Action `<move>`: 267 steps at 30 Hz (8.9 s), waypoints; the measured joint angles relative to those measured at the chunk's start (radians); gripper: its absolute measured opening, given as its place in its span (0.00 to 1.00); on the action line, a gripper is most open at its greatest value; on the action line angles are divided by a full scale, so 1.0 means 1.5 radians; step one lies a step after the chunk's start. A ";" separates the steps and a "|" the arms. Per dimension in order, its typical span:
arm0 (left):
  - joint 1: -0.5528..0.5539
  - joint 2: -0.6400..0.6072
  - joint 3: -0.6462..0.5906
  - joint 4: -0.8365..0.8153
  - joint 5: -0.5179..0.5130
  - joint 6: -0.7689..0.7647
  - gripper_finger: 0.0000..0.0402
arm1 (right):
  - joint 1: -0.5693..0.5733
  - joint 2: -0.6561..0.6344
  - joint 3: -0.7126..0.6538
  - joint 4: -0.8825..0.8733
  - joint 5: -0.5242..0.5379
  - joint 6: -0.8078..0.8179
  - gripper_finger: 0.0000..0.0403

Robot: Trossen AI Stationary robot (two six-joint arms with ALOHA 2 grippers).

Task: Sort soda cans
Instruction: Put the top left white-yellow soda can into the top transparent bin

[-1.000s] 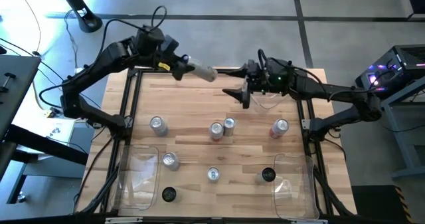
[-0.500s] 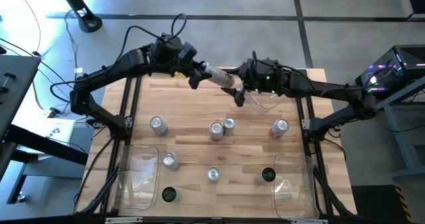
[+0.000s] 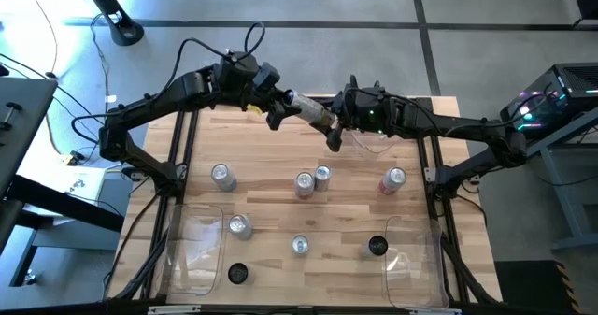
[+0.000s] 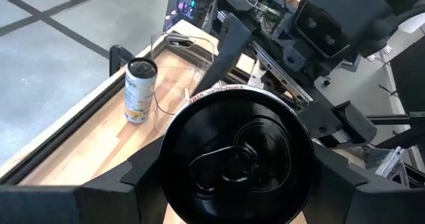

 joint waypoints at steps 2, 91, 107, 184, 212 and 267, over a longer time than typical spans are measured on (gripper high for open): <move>0.002 0.000 0.000 0.001 -0.001 0.001 0.60 | 0.000 0.000 0.000 0.007 0.000 -0.007 0.63; 0.019 -0.080 -0.307 0.478 0.019 0.151 0.54 | 0.013 -0.178 -0.141 0.159 -0.024 0.238 0.98; 0.020 0.159 -0.192 0.697 -0.008 0.096 0.54 | 0.012 -0.213 -0.011 0.071 0.107 0.105 0.98; 0.001 0.464 0.179 -0.066 -0.191 0.254 0.54 | 0.076 -0.219 0.128 -0.114 0.105 0.141 0.98; 0.084 -0.110 -0.643 0.367 -0.371 -0.032 0.54 | 0.076 -0.183 0.128 -0.065 0.105 0.155 0.98; 0.182 -0.375 -0.675 0.190 -0.498 0.161 0.54 | -0.062 0.319 0.127 -0.229 -0.115 0.182 0.00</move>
